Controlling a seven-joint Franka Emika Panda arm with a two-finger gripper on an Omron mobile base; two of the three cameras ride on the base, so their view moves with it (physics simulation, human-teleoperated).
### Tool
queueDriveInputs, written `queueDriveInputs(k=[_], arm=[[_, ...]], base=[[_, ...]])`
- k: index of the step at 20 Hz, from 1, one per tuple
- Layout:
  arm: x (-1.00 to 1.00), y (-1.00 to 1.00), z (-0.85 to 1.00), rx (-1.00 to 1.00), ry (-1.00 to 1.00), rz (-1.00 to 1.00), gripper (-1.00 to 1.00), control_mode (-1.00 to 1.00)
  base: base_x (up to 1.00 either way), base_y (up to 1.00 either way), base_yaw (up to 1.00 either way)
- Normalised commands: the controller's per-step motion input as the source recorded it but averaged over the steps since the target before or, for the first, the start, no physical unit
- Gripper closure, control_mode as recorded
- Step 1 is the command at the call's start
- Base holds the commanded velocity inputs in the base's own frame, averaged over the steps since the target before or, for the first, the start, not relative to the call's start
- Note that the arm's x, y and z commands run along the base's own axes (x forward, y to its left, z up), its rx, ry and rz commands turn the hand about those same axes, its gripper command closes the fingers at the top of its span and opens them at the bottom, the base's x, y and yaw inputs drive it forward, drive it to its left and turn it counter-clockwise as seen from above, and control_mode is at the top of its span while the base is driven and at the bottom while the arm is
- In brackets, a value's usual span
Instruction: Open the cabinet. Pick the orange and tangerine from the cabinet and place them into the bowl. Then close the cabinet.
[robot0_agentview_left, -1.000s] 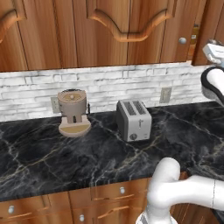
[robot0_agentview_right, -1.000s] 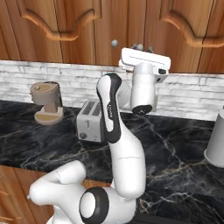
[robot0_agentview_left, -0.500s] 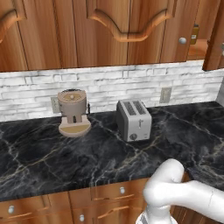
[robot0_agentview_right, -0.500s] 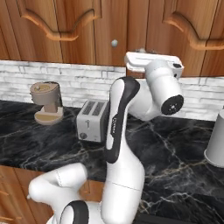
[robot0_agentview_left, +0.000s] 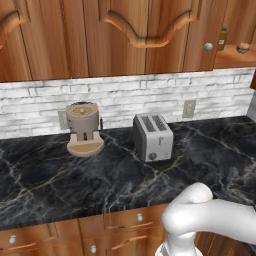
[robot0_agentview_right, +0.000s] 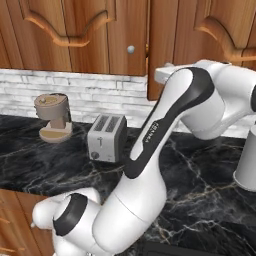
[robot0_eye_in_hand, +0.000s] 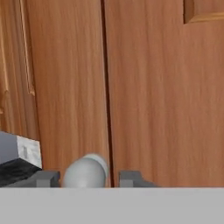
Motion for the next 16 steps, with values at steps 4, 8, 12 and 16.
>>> queueDriveInputs(k=[4, 8, 12, 16], arm=[[-0.46, -0.19, -0.26, -0.01, 0.00, 0.00, -1.00, -1.00], [-1.00, -0.40, -0.36, -0.01, -0.06, 0.00, -1.00, -1.00], [-1.00, 0.06, -0.38, -0.07, -0.28, 0.00, -1.00, -1.00], [-0.91, 0.97, -0.92, -0.38, -0.36, 0.00, -1.00, -1.00]], base=[[0.00, 0.00, 0.00], [0.00, 0.00, 0.00], [0.00, 0.00, 0.00], [0.00, 0.00, 0.00]])
